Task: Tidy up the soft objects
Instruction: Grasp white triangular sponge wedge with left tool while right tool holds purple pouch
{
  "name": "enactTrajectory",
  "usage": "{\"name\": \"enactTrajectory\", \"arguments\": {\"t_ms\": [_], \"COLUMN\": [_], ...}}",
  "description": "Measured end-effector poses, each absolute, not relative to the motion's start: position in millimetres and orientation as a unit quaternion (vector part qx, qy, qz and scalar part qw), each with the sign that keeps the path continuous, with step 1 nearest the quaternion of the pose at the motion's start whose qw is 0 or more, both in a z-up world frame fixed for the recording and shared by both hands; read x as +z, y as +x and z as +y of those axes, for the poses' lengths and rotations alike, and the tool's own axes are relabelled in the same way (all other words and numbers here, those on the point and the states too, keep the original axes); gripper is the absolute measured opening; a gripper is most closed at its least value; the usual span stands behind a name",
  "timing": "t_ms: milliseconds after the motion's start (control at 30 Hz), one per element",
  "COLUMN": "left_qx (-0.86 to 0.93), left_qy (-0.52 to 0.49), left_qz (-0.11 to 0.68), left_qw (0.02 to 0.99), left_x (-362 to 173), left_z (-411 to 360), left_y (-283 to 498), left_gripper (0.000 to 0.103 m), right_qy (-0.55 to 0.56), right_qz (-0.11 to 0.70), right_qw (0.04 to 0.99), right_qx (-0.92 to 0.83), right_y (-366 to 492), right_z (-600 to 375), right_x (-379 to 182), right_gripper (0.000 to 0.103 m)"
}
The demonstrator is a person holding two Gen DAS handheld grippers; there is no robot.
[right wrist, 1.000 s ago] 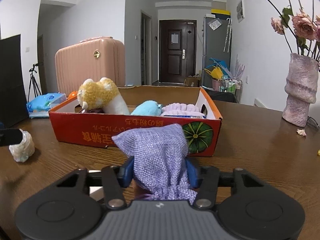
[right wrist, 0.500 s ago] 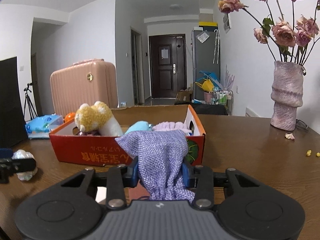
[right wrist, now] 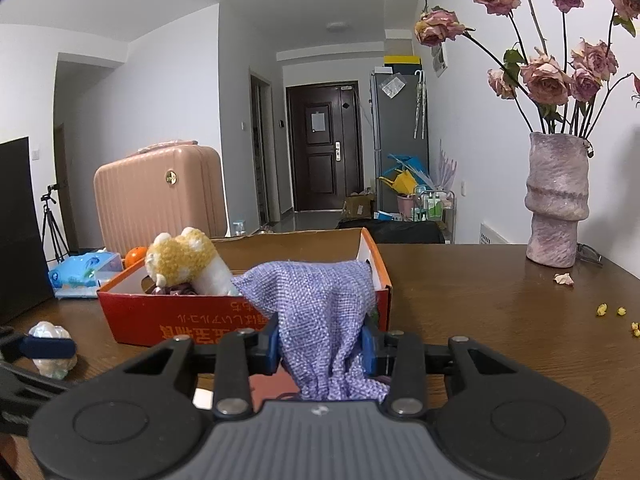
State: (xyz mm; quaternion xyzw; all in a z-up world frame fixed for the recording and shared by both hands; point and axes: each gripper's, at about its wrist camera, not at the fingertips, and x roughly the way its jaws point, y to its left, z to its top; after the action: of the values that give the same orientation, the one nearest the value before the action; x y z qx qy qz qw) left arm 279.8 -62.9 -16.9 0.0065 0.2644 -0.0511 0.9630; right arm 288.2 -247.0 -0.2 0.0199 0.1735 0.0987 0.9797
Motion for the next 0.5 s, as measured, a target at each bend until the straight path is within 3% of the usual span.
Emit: {"name": "enactTrajectory", "arguments": {"t_ms": [500], "left_qx": [-0.061], "left_qy": [0.025], "left_qz": [0.309], "left_qw": [0.949], "left_x": [-35], "left_z": [-104], "left_y": [310], "left_gripper": [0.102], "right_qy": [0.022], "right_qz": [0.176], "right_qw": [0.98], "right_qx": [0.087], "right_y": [285], "right_z": [-261], "right_x": [0], "right_gripper": [0.036]}}
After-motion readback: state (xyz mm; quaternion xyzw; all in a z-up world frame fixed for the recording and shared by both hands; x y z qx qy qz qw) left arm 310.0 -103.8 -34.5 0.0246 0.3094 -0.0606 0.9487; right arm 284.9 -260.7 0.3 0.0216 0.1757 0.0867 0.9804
